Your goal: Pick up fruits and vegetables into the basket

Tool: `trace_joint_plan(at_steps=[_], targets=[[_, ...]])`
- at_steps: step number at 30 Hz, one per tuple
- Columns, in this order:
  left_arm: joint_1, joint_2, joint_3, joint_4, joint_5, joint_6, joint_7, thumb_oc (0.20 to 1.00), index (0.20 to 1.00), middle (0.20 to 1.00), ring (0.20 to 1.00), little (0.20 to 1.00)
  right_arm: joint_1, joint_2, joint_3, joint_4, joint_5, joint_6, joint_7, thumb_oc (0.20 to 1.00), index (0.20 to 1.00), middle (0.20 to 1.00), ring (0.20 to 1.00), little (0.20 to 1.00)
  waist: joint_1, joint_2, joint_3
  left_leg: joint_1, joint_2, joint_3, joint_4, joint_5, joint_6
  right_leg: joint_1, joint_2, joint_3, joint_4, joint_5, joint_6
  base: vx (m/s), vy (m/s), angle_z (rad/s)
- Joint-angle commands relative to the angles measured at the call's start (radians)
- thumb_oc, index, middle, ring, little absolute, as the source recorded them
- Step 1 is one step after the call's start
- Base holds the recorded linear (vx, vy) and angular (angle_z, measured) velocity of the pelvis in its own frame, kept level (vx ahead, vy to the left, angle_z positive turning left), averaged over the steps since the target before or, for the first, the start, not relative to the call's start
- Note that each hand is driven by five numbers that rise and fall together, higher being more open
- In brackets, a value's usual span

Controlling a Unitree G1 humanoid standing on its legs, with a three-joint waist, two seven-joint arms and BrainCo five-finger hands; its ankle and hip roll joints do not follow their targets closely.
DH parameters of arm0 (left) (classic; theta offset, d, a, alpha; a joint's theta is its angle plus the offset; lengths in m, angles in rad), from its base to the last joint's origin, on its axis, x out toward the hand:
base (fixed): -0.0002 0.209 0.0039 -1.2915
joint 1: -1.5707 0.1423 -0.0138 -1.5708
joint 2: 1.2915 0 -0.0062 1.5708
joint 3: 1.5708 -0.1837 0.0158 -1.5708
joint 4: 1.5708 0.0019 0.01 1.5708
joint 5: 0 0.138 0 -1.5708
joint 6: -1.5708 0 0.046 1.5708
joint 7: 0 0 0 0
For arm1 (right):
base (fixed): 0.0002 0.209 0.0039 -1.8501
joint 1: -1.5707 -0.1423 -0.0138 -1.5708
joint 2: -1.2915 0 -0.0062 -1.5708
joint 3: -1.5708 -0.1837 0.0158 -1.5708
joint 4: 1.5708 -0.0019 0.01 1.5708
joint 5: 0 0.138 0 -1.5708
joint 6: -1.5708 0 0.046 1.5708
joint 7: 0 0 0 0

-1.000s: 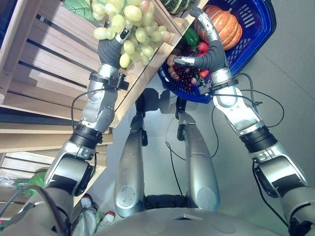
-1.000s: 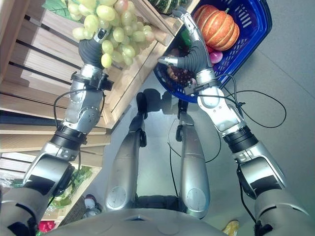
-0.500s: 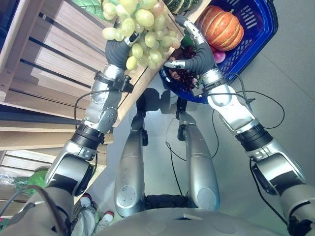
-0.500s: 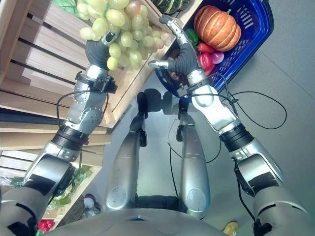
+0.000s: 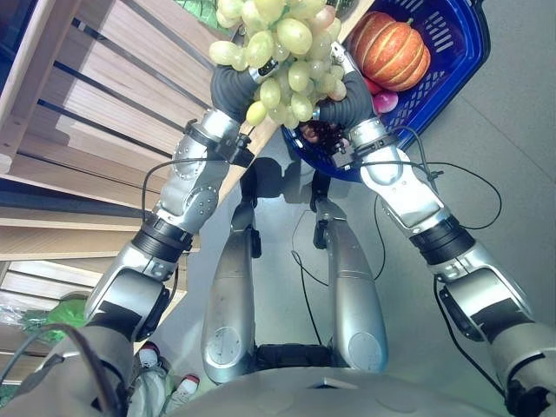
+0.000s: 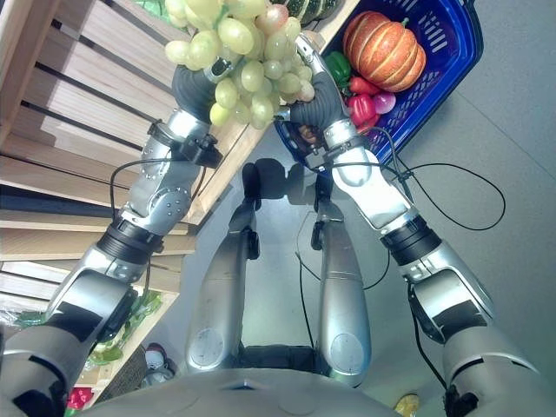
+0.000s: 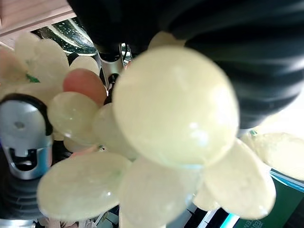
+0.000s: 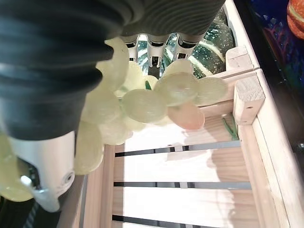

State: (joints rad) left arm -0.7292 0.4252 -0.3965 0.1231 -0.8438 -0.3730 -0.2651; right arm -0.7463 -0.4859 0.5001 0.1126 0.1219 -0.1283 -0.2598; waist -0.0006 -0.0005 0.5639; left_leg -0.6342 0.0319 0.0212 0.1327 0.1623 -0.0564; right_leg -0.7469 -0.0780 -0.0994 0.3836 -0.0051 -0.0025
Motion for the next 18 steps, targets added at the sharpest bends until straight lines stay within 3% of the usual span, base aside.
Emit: trace_joint_plan(at_steps=[1,9,10,12,18], targets=[[-0.029,-0.045,-0.01,-0.117,0.021,-0.039,-0.047,0.2,0.2,0.2,0.2,0.2,-0.032,0.034,0.016,-0.107,0.021,-0.041,-0.001,1.0,1.0,1.0,1.0,1.0,-0.013,0.028,-0.044,-0.008,-0.067,0.003,0.08,-0.114,0.021,0.084,0.012,-0.042,-0.1,0.018,0.072,0.0,0.0,0.0],[-0.031,-0.05,-0.01,-0.119,0.021,-0.028,-0.032,0.2,0.2,0.2,0.2,0.2,-0.036,0.038,0.012,-0.118,0.025,-0.039,0.01,1.0,1.0,1.0,1.0,1.0,-0.012,0.026,-0.044,-0.001,-0.07,-0.001,0.077,-0.113,0.021,0.088,0.012,-0.044,-0.102,0.022,0.073,0.0,0.0,0.0],[-0.03,-0.051,-0.01,-0.12,0.021,-0.026,-0.032,0.2,0.2,0.2,0.2,0.2,-0.037,0.038,0.012,-0.12,0.025,-0.038,0.01,0.771,0.771,0.771,0.771,0.771,-0.012,0.026,-0.044,-0.002,-0.07,-0.001,0.077,-0.112,0.021,0.088,0.012,-0.044,-0.101,0.022,0.073,0.0,0.0,0.0],[-0.025,-0.054,-0.01,-0.119,0.021,-0.029,-0.034,0.2,0.2,0.2,0.2,0.2,-0.039,0.038,0.012,-0.127,0.023,-0.037,0.015,0.2,0.2,0.2,0.2,0.2,-0.012,0.025,-0.044,-0.002,-0.07,-0.002,0.077,-0.112,0.021,0.088,0.013,-0.043,-0.103,0.023,0.074,0.0,0.0,0.0],[-0.025,-0.058,-0.009,-0.116,0.002,-0.031,-0.047,0.2,0.2,0.2,0.2,0.2,-0.044,0.041,0.012,-0.122,0.033,-0.041,0.012,0.2,0.2,0.2,0.2,0.2,-0.011,0.024,-0.044,-0.001,-0.07,-0.003,0.076,-0.111,0.021,0.089,0.012,-0.046,-0.104,0.025,0.074,0.0,0.0,0.0]])
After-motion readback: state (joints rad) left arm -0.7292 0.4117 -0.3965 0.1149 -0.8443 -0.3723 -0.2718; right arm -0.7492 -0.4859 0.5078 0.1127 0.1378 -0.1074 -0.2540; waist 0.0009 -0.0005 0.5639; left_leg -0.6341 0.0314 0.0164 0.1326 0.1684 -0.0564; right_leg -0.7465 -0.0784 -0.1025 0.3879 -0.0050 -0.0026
